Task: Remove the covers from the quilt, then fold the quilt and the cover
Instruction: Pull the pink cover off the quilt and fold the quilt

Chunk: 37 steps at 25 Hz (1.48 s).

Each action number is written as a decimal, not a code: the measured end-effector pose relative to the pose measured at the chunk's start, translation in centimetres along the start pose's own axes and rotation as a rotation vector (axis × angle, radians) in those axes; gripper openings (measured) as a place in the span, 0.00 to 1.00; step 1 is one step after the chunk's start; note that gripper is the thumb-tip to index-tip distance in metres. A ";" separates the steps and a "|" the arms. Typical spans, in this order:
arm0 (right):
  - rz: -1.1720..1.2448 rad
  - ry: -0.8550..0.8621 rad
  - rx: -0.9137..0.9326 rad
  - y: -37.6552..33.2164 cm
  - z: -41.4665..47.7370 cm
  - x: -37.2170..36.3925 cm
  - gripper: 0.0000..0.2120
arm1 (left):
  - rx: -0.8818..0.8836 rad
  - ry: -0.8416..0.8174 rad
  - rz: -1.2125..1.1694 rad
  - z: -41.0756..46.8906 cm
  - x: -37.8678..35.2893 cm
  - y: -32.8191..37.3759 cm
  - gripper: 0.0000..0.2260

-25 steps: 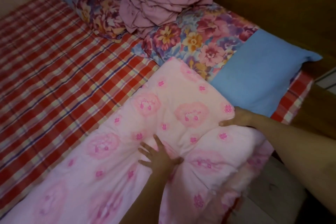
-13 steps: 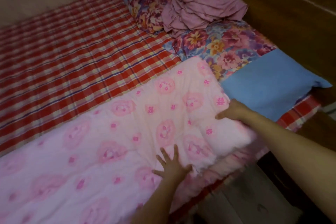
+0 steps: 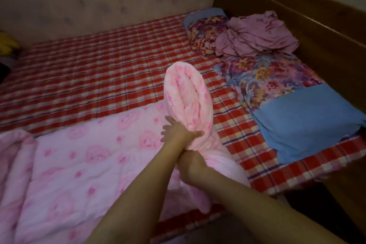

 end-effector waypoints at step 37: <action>-0.035 0.109 -0.084 -31.2 12.9 -10.8 0.35 | -0.089 0.294 -0.304 4.2 23.3 -47.9 0.21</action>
Point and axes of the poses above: each hand's wrist, its own z-axis towards the middle knuckle, its own x-axis out of the back of the hand, y = z × x, the point moved 6 cm from there along z, towards the middle knuckle, and after that the axes turned 11 degrees about -y, right-handed, at the moved point
